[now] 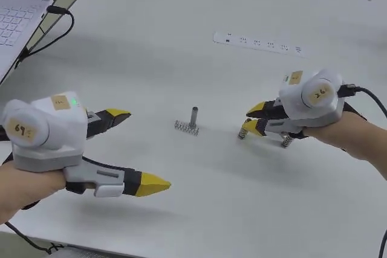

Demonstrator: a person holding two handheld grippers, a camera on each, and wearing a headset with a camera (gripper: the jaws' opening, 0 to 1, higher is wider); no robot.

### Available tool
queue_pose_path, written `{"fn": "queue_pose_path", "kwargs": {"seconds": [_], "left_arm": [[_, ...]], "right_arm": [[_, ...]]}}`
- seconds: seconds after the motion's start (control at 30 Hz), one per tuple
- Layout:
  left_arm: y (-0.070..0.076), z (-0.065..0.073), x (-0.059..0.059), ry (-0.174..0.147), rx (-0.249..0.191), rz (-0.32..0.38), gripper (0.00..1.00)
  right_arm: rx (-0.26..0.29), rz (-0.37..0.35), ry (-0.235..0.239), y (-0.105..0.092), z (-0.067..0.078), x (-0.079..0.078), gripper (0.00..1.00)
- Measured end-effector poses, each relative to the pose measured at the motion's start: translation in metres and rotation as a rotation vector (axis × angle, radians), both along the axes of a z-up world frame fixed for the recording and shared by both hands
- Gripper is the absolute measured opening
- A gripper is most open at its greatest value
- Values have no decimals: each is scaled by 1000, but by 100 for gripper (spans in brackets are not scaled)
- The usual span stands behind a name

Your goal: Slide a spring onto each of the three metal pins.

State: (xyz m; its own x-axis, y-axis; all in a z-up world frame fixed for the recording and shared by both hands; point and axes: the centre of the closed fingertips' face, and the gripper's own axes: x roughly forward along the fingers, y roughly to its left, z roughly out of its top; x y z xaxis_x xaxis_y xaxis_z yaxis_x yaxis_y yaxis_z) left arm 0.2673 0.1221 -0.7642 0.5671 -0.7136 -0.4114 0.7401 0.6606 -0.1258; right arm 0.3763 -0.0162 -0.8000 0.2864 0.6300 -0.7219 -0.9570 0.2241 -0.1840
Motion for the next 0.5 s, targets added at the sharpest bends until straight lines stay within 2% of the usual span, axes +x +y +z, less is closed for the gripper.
{"fn": "queue_pose_path", "kwargs": {"seconds": [0.13,0.4,0.5], "left_arm": [[0,1,0,-3,0,-1,96],[-1,3,0,-6,3,-8,96],[-2,4,1,-6,2,-10,96]], "right_arm": [[17,-4,-2,0,6,-5,13],[123,-57,-6,-2,29,-12,15],[150,-69,-4,-6,32,-14,15]]}}
